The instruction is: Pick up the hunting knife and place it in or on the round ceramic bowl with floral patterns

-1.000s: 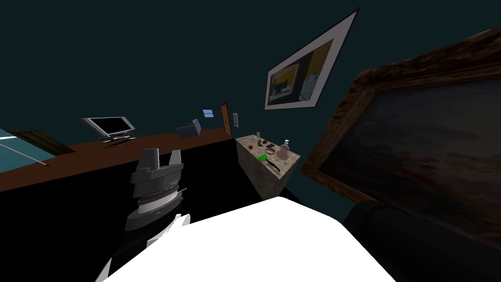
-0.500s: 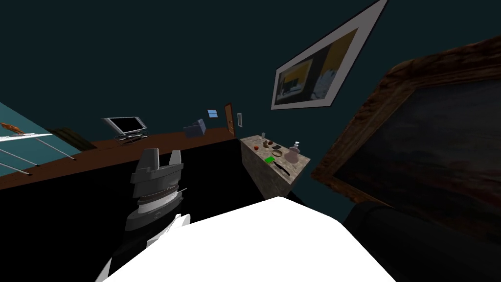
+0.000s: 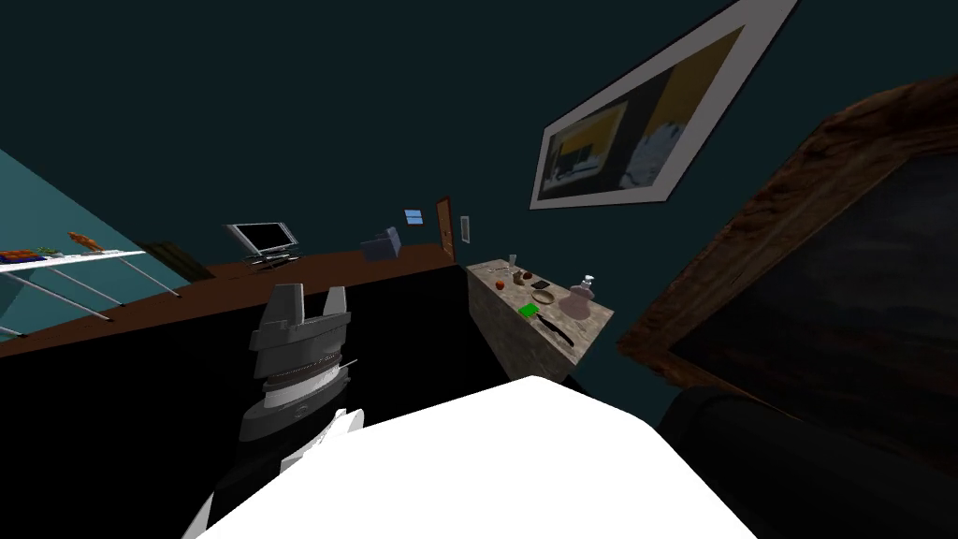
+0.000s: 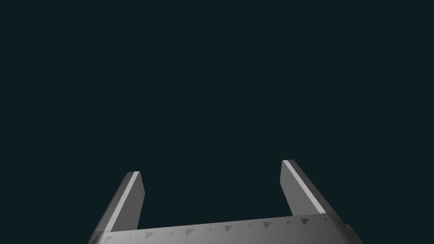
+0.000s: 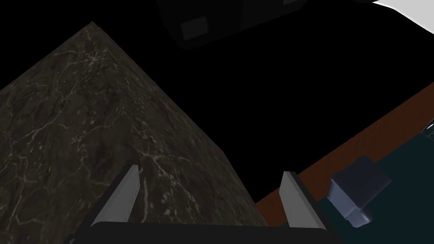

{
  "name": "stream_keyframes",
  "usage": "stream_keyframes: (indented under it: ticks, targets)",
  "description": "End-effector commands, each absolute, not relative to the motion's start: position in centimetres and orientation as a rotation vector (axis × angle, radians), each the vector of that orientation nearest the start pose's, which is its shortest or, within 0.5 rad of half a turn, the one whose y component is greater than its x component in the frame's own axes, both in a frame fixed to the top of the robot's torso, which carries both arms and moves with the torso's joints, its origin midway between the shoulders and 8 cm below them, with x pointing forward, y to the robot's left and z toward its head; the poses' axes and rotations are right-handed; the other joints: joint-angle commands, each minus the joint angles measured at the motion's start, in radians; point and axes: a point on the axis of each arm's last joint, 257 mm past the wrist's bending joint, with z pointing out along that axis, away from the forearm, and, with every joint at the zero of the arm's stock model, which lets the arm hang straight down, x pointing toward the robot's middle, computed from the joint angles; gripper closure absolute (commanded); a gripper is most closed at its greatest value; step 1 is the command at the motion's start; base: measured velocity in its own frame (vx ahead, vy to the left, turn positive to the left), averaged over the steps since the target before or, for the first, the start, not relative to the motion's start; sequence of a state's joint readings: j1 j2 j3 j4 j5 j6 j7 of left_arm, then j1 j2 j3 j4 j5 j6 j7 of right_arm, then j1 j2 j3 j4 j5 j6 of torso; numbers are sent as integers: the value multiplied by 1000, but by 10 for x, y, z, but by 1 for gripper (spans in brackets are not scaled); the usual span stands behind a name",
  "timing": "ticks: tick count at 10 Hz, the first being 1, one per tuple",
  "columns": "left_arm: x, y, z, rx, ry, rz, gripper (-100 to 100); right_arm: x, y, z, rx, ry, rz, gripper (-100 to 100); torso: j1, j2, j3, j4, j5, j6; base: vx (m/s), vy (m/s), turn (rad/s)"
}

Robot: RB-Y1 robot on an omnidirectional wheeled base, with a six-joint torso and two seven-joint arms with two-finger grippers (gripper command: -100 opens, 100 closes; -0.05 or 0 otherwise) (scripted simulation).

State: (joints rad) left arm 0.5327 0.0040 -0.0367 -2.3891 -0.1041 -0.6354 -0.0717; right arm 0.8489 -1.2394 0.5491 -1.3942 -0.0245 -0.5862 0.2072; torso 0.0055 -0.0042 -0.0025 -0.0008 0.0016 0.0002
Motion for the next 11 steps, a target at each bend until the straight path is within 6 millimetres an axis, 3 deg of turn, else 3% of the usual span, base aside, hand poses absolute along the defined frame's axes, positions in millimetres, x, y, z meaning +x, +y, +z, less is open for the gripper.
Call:
stream_keyframes:
  ticks: [1,2,3,4,5,6,7,8,10,11]
  targets:
    - [296,246,82,-397,539,-1240,0,-11,-465,-446,334,2737,520,-100,0,0,0,0,0,0,97,102,124]
    - [296,246,82,-397,539,-1240,0,-13,-470,-445,331,2744,507,-100,1,-1,0,0,0,0,94,80,58]
    - [296,246,82,-397,539,-1240,0,-38,-490,-441,306,2814,456,-100,0,-1,0,0,0,0,107,80,96]
    - [296,246,82,-397,539,-1240,0,-37,-493,-440,298,2818,450,-100,0,-2,-1,0,0,0,86,58,71]
    - [296,246,82,-397,539,-1240,0,-60,-513,-434,271,2883,400,-100,-1,0,0,0,0,0,119,56,130]
    - [296,246,82,-397,539,-1240,0,-59,-516,-432,262,2888,392,-100,-1,-2,-1,0,0,0,106,48,70]
    - [296,246,82,-397,539,-1240,0,-79,-535,-424,233,2948,343,-100,-2,-2,-1,0,0,0,97,70,128]
    - [296,246,82,-397,539,-1240,0,-79,-538,-422,224,2952,336,-100,-1,-1,-1,0,0,-1,83,52,62]
    - [296,246,82,-397,539,-1240,0,-110,-576,-401,155,3059,234,-100,0,-1,-1,0,0,0,140,83,161]
    - [296,246,82,-397,539,-1240,0,-109,-579,-400,147,3062,228,-100,1,-5,-3,-1,0,-1,139,60,52]
